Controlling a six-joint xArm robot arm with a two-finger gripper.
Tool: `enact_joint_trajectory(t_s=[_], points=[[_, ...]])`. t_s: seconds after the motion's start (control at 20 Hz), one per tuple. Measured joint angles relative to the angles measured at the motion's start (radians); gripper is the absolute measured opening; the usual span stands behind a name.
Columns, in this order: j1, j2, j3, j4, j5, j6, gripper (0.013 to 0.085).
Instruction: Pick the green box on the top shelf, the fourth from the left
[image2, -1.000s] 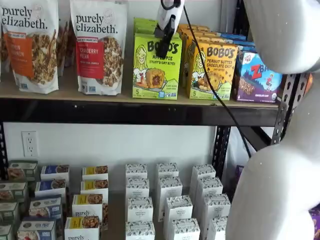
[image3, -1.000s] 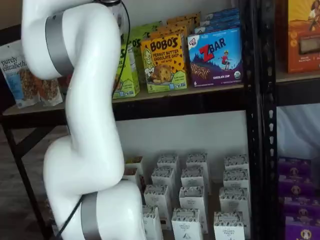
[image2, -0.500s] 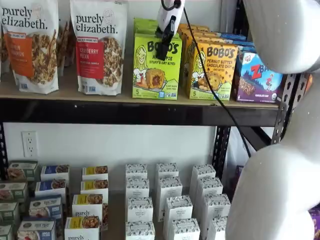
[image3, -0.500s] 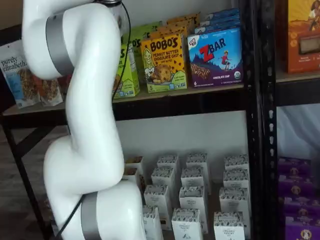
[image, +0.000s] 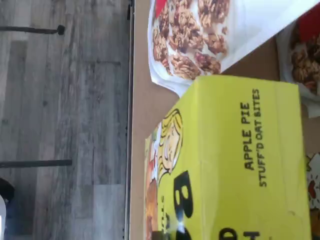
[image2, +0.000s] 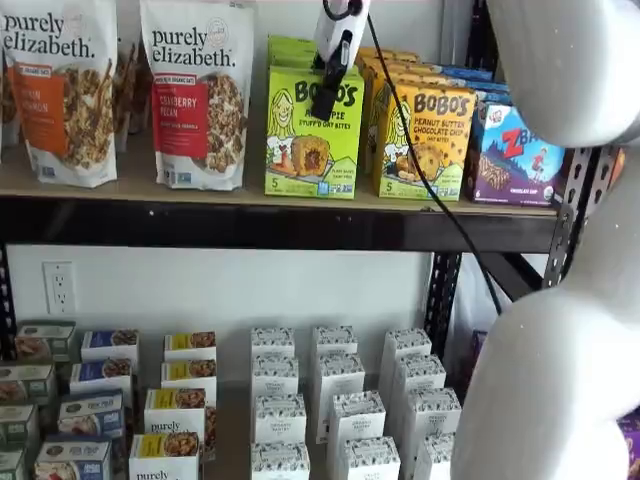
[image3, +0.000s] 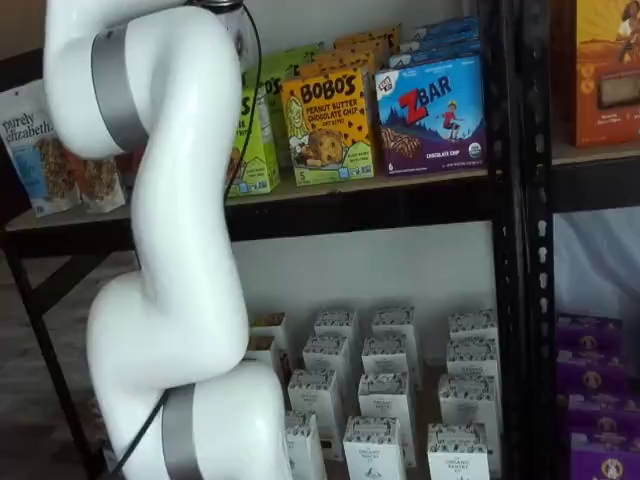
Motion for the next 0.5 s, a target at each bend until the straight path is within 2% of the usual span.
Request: enact_joint_trajectory(t_s=[0.15, 0.2, 0.25, 0.35, 0.5], points=[[0.000, -0.003, 0.004, 0.001, -0.003, 0.000, 0.0570], [0.000, -0.003, 0.004, 0.002, -0.002, 0.000, 0.0530], [-0.001, -0.003, 0.005, 0.003, -0.002, -0.001, 0.0530], [-0.002, -0.005, 0.006, 0.005, -0.002, -0.001, 0.0450], [-0.003, -0.005, 0.004, 0.010, 0.001, -0.003, 0.0410]])
